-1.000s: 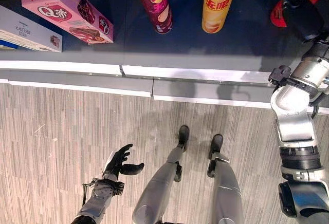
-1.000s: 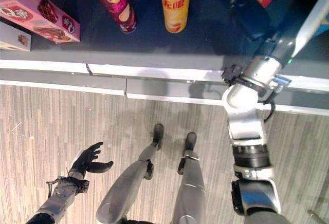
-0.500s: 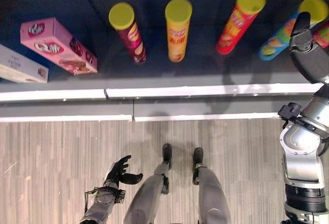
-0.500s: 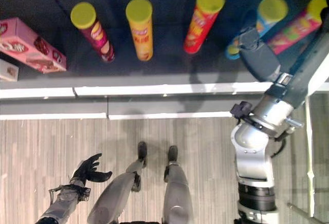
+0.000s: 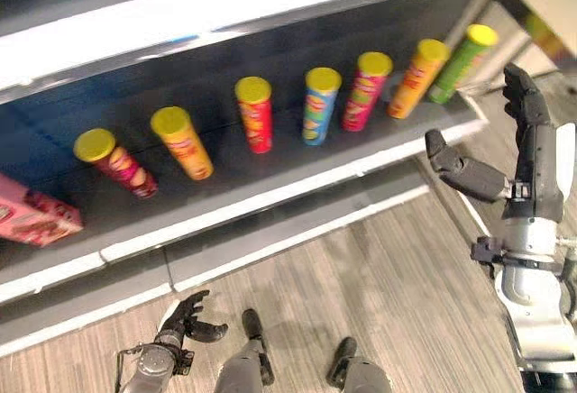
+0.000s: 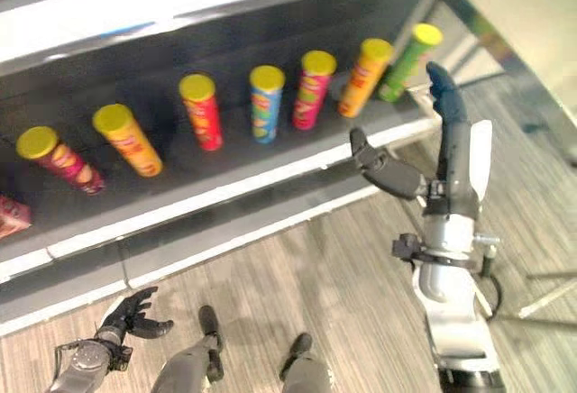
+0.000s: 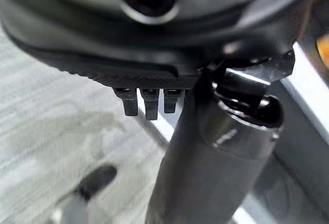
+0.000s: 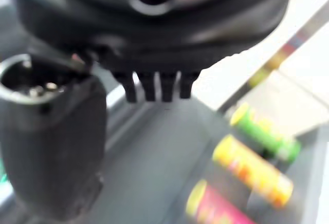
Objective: Put the goods on the table back onto the shelves and tidy them up.
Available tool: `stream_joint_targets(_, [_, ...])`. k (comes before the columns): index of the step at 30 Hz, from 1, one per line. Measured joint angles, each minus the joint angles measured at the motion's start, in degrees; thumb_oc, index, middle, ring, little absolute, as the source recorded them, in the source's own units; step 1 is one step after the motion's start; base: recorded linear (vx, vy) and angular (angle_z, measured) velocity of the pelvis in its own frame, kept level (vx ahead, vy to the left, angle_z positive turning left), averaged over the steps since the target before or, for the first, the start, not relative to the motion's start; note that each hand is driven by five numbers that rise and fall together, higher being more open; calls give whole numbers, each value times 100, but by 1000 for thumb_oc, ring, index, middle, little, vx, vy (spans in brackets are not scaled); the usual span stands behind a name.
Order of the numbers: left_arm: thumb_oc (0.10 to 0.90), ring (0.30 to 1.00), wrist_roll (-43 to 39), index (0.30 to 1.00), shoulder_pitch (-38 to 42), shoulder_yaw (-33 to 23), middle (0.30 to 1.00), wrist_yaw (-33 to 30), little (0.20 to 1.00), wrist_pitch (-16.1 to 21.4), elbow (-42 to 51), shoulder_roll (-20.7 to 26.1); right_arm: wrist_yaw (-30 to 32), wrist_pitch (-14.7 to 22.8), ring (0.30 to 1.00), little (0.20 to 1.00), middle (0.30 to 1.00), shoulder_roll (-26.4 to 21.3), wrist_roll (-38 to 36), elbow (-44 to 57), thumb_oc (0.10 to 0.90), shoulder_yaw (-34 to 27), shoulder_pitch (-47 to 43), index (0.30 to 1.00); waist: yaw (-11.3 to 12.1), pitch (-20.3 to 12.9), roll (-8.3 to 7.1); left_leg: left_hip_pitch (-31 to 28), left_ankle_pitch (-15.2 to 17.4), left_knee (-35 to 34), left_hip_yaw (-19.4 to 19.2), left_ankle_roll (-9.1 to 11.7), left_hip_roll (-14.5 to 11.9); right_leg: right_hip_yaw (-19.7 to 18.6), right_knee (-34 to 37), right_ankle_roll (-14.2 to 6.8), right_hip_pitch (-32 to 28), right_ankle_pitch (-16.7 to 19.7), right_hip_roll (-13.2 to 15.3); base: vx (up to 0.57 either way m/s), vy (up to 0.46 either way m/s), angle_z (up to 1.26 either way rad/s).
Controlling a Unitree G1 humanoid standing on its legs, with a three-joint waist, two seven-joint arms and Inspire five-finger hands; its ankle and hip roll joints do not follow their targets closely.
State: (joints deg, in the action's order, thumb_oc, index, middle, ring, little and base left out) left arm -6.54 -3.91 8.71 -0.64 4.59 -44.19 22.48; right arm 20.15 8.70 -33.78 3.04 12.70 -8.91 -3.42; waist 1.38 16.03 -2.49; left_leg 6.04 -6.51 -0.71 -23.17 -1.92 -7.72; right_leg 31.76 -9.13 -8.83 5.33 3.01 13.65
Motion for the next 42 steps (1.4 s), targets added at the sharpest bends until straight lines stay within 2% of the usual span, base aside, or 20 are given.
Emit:
stream_joint_targets(1, [800,900,1,900,-59,-10,900,19,900,-15,-25,-67,19,-1,900,900,900,-83,-1,-46,800,-89,42,900,-145,-81,3,14,45,27,9,237,-57,14,293,100,-86,-7,-134,-102,-256,-83])
stream_joint_targets(3, [800,900,-3,900,-54,-187,900,15,900,-27,-24,-91,23,-126,900,900,900,-101,-15,-124,800,-27,44,900,-175,-225,-185,-31,33,61,-330,310,-189,4,599,190,-13,33,-178,-58,-216,-77])
stream_joint_targets(6, [800,900,-9,900,-67,-498,900,-29,900,-108,-34,-72,-31,-138,900,900,900,-224,-11,-140,800,80,154,900,-144,-456,-341,-137,32,103,-648,427,-384,160,282,386,155,-195,-121,-34,-223,-72])
stream_joint_targets(8, [800,900,-10,900,-196,-417,900,-3,900,-107,-84,-143,-13,-138,900,900,900,-446,-13,-141,800,-69,264,900,-96,-876,-221,-233,-43,65,-771,587,-605,32,703,505,43,-56,-509,-43,-288,-45])
stream_joint_targets(9, [800,900,-10,900,-217,-411,900,0,900,-106,-87,-227,11,-140,900,900,900,-456,-15,-142,800,-205,276,900,-84,-917,-153,-228,-51,63,-775,603,-603,11,814,528,12,0,-586,-69,-635,5])
stream_joint_targets(10, [800,900,-14,900,-238,-403,900,-10,900,-119,-79,-377,-8,-49,900,900,900,-626,-40,-213,800,-369,468,900,-237,-973,-28,-58,-10,241,-713,708,-779,-3,776,575,35,4,-723,-69,-643,14])
stream_joint_targets(13, [800,900,-13,900,-387,-271,900,11,900,-115,-40,-278,-46,-43,900,900,900,-796,-101,-291,800,-437,704,900,-174,-985,-30,-109,23,410,-725,793,-912,-207,536,725,93,-214,-813,-22,-273,-10])
stream_joint_targets(16, [800,900,-12,900,-559,-196,900,32,900,-139,-204,-314,-79,-41,900,900,900,-1202,-238,-541,800,-433,676,900,-197,-951,99,-390,-123,458,-762,940,-1305,-359,1059,871,-338,-127,-1329,-106,-235,-34])
stream_joint_targets(17, [800,900,-15,900,-628,-212,900,37,900,-125,-215,-323,-98,-21,900,900,900,-1240,-275,-652,800,-313,535,900,-226,-927,70,-401,-163,603,-495,942,-1314,-510,1117,1013,-307,-48,-1458,-200,-110,-152])
stream_joint_targets(18, [800,900,-18,900,-687,-199,900,35,900,-123,-333,-309,-195,43,900,900,900,-1383,-366,-1004,800,308,39,900,105,-805,-187,-302,145,1066,953,1005,-1125,-1168,1110,1128,-287,20,-1331,-81,16,-176])
stream_joint_targets(19, [800,900,-20,900,-650,-213,900,45,900,-80,-296,-424,-271,23,900,900,900,-1523,-419,-1086,800,456,-36,900,87,-687,-236,-123,543,943,1784,1185,-517,-1412,1275,1093,-278,179,-1234,-86,47,-188])
stream_joint_targets(20, [800,900,-20,900,-638,-190,900,50,900,-63,-296,-464,-363,25,900,900,900,-1532,-426,-1215,800,516,-124,900,118,-655,-226,-70,573,802,2126,1164,-120,-1556,1385,1053,-297,241,-1216,16,78,-79])
stream_joint_targets(21, [800,900,-21,900,-623,-187,900,50,900,-53,-299,-490,-380,16,900,900,900,-1533,-435,-1274,800,524,-157,900,122,-638,-227,-29,596,767,2273,1120,73,-1601,1438,1084,-304,251,-1201,31,115,-91])
stream_joint_targets(22, [800,900,-21,900,-572,-155,900,55,900,14,-303,-576,-385,-41,900,900,900,-1527,-433,-1455,800,531,-307,900,149,-536,-4,155,674,566,2841,626,956,-1767,1465,1048,-261,282,-1191,43,111,-101])
stream_joint_targets(25, [800,900,-17,900,-548,-250,900,3,900,-5,-385,-506,-459,-45,900,900,900,-1388,-422,-1462,800,645,-300,900,198,-502,6,-100,419,293,2746,173,1058,-1944,1442,889,-262,358,-1147,114,167,-81])
stream_joint_targets(27, [800,900,-17,900,-513,-257,900,-5,900,-8,-442,-504,-465,-56,900,900,900,-1292,-349,-1465,800,638,-309,900,185,-509,18,-445,306,-119,2494,118,1106,-2100,1438,706,-345,361,-1061,145,178,-42])
stream_joint_targets(33, [800,900,-25,900,-437,-246,900,-10,900,-6,-364,-444,-464,-181,900,900,900,-1198,-182,-1462,800,547,-285,900,175,-507,11,-779,279,-375,2244,-30,1163,-2283,1229,617,-348,295,-994,42,128,-20])
stream_joint_targets(37, [800,900,-30,900,-448,-209,900,-3,900,-6,-364,-440,-443,-252,900,900,900,-772,-136,-1465,800,501,-287,900,228,-498,21,-974,387,-403,2006,-158,1146,-2433,892,516,-271,204,-1004,66,133,-34])
stream_joint_targets(41, [800,900,-29,900,-426,-222,900,-2,900,-9,-541,-430,-446,-387,900,900,900,-749,-71,-1467,800,501,-282,900,114,-316,119,-1214,460,-328,1901,-360,1074,-2414,-1392,4,614,-196,-844,86,108,-15])
stream_joint_targets(42, [800,900,-34,900,-485,-230,900,-5,900,-12,-566,-371,-432,-390,900,900,900,-745,-55,-1469,800,507,-271,900,97,-275,68,-1186,585,-222,1902,-541,1123,-2449,-2323,-153,988,-388,-658,126,-4,-1])
